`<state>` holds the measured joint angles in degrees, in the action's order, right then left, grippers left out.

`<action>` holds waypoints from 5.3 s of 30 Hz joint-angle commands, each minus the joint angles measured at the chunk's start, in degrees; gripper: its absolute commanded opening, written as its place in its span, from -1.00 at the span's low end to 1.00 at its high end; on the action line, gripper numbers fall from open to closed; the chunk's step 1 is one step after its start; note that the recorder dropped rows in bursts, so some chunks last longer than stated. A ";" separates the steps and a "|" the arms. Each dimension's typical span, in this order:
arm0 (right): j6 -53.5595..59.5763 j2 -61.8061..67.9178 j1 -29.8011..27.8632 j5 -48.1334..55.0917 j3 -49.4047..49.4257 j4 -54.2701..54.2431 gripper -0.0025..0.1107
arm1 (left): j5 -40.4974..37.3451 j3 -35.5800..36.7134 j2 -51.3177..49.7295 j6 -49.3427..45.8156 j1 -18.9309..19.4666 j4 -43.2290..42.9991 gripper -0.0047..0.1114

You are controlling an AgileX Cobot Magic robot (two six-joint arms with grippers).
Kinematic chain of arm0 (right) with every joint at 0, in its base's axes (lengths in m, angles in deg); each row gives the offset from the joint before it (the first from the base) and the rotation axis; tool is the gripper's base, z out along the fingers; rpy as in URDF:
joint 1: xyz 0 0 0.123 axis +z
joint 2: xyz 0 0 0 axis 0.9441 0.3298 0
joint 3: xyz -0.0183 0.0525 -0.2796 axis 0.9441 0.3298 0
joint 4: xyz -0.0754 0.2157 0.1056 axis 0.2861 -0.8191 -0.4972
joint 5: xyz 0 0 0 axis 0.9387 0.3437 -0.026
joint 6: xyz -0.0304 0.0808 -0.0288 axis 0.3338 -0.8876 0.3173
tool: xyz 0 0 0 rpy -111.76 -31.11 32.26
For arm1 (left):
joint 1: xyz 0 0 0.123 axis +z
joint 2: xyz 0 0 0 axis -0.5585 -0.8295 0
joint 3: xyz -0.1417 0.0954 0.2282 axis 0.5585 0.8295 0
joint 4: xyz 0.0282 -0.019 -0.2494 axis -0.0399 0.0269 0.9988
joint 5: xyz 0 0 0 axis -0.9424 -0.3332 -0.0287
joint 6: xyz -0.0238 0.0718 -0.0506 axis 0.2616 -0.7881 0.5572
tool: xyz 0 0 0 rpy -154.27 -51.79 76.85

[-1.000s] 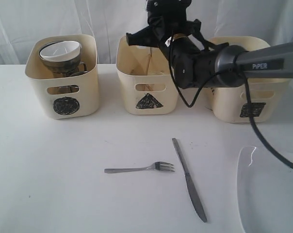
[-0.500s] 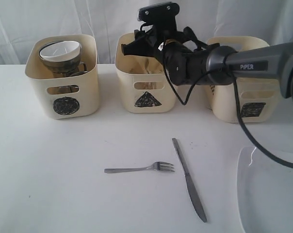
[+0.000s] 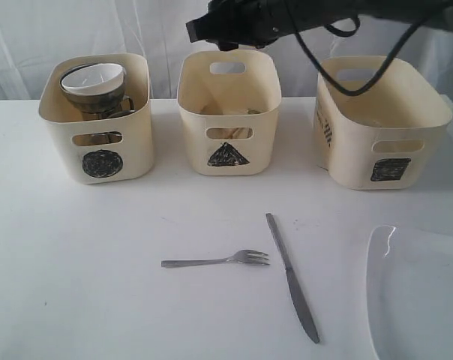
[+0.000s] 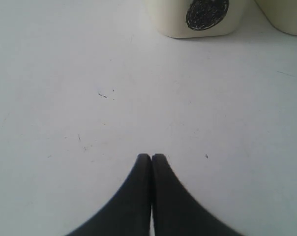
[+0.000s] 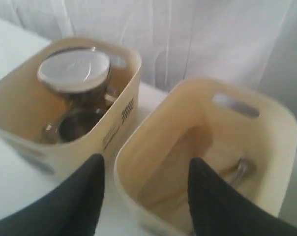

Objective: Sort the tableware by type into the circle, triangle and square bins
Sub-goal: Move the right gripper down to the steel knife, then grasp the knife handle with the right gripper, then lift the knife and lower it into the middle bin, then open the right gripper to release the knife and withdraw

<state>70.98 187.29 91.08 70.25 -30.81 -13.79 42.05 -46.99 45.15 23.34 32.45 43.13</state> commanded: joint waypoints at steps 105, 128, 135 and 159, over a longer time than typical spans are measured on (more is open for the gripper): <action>-26.32 1.94 -0.43 -30.43 4.85 15.04 -0.96 | -0.03 0.15 0.25 0.15 -0.37 0.24 -0.92; -15.56 19.26 -4.38 -54.90 4.85 11.44 -0.64 | -0.03 0.15 0.25 0.15 -0.37 0.24 -0.92; -15.56 18.91 -4.38 -54.65 4.85 11.44 -0.15 | -0.03 0.15 0.25 0.15 -0.37 0.24 -0.92; 18.07 -5.62 0.38 30.73 4.85 2.27 -0.96 | -0.03 0.15 0.25 0.15 -0.37 0.24 -0.92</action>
<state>76.62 182.41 89.46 89.53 -25.93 -6.44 42.05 -46.99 45.15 23.34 32.45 43.13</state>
